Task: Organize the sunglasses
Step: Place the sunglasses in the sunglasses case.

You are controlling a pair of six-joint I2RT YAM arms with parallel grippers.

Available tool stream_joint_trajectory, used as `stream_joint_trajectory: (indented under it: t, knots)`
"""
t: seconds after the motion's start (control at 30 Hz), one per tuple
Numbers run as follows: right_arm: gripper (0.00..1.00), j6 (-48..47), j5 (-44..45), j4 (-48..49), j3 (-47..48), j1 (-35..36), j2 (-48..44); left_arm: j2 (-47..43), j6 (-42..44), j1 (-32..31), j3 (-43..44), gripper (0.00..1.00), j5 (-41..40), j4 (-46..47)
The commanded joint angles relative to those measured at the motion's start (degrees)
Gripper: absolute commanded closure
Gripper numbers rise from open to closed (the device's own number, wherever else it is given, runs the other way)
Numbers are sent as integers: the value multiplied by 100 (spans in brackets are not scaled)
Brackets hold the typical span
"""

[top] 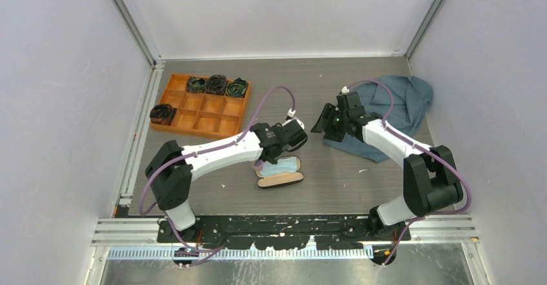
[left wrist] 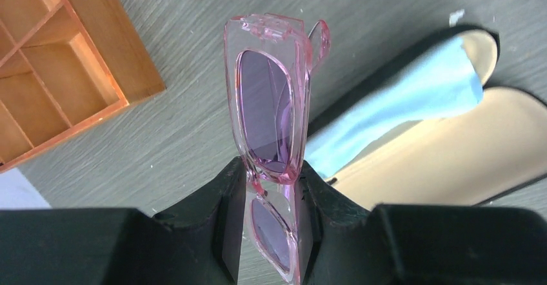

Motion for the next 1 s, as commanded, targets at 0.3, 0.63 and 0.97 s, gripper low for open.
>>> stream_joint_trajectory:
  t: [0.3,0.63,0.97]
  knots:
    - [40,114,-236,240,-106,-107,-328,-100,618,-995,-540,75,-1465,1029]
    - [40,380,-1031,394,-548,-1263,-808,40,1128,-1096,-793,74,-1179,1458]
    - [40,343,-1379,263,-609,-2037,-1075,79,1585,-1467,-982,72,-1316,1582]
